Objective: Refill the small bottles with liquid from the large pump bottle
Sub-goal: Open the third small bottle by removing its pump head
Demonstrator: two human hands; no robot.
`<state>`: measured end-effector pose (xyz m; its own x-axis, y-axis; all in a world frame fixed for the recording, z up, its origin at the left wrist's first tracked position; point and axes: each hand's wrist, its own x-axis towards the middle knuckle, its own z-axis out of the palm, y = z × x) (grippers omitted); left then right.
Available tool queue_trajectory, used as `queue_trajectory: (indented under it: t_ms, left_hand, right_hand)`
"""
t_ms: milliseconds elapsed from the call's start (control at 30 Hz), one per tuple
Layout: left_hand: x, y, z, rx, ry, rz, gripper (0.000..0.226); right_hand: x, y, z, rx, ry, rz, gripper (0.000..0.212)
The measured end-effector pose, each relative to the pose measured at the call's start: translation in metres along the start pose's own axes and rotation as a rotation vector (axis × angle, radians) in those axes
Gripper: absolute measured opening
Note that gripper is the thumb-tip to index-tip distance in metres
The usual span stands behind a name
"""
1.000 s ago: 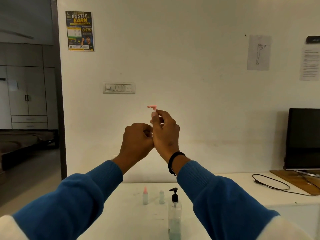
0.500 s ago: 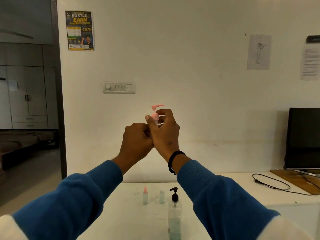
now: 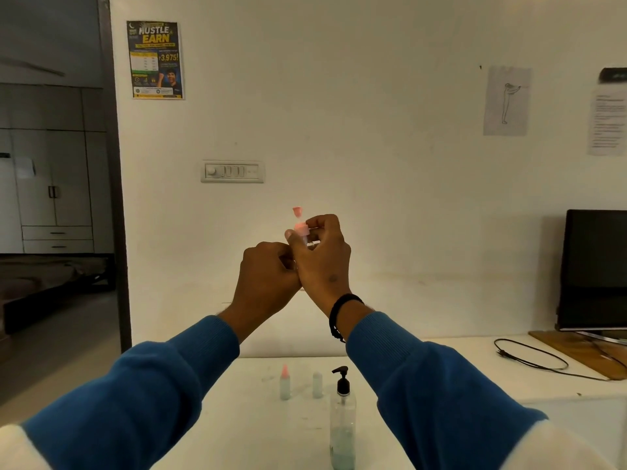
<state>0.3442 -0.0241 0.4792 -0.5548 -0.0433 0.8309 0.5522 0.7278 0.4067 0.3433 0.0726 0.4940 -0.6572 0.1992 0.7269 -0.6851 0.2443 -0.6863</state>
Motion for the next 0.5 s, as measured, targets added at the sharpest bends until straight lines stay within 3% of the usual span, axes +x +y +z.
queue_trajectory:
  t_ms: [133, 400, 500]
  left_hand:
    - [0.0019, -0.0034, 0.0025, 0.004, 0.006, -0.002, 0.009]
    - [-0.0006, -0.0029, 0.0037, -0.022, 0.017, -0.013, 0.013]
    - [0.0012, -0.0045, 0.0038, -0.002, 0.008, -0.014, 0.011]
  right_hand:
    - [0.0029, 0.0025, 0.0022, -0.023, 0.008, -0.003, 0.014]
    - [0.0006, 0.0038, 0.0009, 0.013, -0.004, 0.018, 0.035]
    - [0.0019, 0.0043, 0.0010, -0.006, 0.005, 0.002, 0.015]
